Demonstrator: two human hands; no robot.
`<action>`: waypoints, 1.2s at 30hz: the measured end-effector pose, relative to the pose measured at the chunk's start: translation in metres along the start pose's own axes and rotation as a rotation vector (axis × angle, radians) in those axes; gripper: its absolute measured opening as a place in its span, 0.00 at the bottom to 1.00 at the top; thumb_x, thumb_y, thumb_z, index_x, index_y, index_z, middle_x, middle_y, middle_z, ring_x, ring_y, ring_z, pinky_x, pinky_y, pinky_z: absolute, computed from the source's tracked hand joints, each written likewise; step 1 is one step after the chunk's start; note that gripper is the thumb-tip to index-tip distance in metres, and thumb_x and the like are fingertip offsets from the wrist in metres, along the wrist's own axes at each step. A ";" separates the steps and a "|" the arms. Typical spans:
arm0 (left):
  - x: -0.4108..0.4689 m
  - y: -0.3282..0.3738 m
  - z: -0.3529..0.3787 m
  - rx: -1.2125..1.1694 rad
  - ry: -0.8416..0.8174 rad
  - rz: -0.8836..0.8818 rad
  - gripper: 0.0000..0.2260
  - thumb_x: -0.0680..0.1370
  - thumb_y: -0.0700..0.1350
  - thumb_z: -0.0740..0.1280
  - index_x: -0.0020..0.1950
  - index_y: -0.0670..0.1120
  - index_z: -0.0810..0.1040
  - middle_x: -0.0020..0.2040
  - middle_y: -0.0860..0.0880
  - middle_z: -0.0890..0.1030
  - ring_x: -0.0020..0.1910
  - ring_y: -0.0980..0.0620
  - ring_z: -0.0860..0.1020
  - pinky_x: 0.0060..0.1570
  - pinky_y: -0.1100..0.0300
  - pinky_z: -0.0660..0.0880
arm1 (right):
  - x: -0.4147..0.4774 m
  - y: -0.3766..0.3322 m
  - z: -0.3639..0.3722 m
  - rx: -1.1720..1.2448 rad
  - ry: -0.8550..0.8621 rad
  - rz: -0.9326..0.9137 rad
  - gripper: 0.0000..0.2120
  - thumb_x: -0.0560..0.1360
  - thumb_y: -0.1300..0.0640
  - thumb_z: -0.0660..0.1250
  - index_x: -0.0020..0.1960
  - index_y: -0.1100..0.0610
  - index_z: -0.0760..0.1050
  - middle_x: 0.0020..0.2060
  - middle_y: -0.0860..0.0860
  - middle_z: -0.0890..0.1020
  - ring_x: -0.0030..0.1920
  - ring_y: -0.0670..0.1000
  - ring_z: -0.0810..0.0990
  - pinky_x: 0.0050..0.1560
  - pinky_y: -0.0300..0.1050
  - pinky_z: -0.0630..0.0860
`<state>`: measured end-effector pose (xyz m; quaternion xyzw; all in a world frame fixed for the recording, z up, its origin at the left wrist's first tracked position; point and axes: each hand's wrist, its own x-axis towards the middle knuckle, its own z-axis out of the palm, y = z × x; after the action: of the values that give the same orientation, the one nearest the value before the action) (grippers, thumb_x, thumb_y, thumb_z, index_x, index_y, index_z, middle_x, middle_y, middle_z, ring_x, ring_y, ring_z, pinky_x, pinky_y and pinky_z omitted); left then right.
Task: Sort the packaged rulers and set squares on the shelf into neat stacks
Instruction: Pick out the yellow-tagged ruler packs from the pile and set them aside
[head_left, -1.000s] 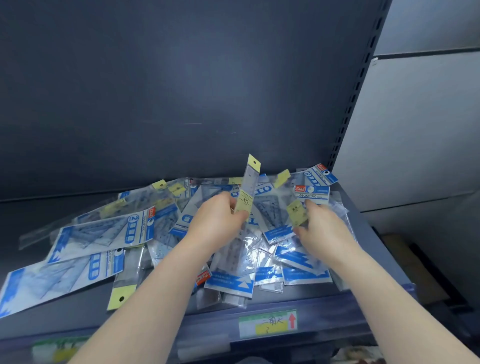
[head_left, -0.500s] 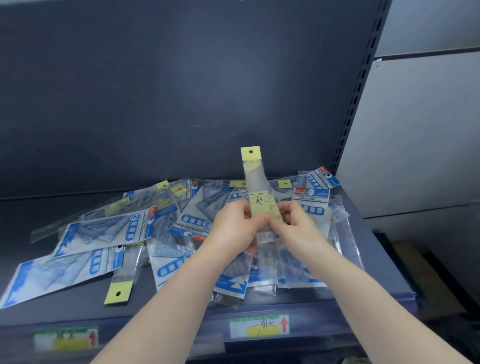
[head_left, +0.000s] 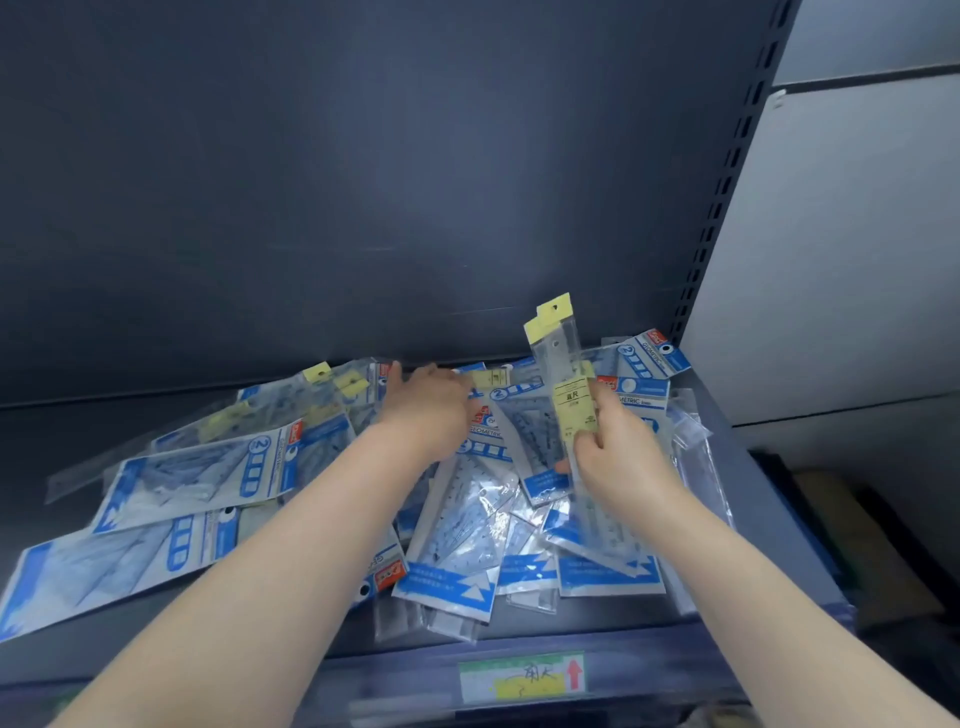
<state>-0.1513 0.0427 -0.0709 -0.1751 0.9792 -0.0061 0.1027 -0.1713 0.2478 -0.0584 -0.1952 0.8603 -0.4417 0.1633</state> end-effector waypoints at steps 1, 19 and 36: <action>-0.002 0.004 -0.002 0.031 0.056 0.026 0.15 0.83 0.49 0.53 0.64 0.50 0.74 0.65 0.47 0.75 0.67 0.44 0.68 0.73 0.39 0.51 | 0.001 0.002 0.000 -0.011 0.014 -0.009 0.26 0.79 0.64 0.53 0.75 0.51 0.56 0.55 0.49 0.76 0.41 0.46 0.81 0.39 0.38 0.76; -0.041 -0.012 -0.048 -0.488 0.452 -0.216 0.06 0.79 0.46 0.63 0.49 0.49 0.79 0.43 0.50 0.79 0.46 0.44 0.77 0.41 0.54 0.71 | 0.014 -0.017 0.008 0.109 0.060 -0.127 0.13 0.78 0.60 0.60 0.61 0.49 0.68 0.51 0.46 0.80 0.50 0.50 0.79 0.51 0.50 0.76; -0.256 -0.238 0.017 -1.178 0.552 -0.639 0.09 0.73 0.46 0.69 0.52 0.49 0.79 0.47 0.50 0.84 0.48 0.49 0.83 0.52 0.45 0.79 | -0.079 -0.207 0.278 -0.135 -0.383 -0.497 0.14 0.80 0.49 0.60 0.63 0.49 0.71 0.47 0.45 0.80 0.47 0.50 0.78 0.44 0.47 0.74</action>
<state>0.1685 -0.0919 -0.0254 -0.4710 0.7113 0.4485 -0.2665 0.0631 -0.0184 -0.0343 -0.4894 0.7674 -0.3651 0.1958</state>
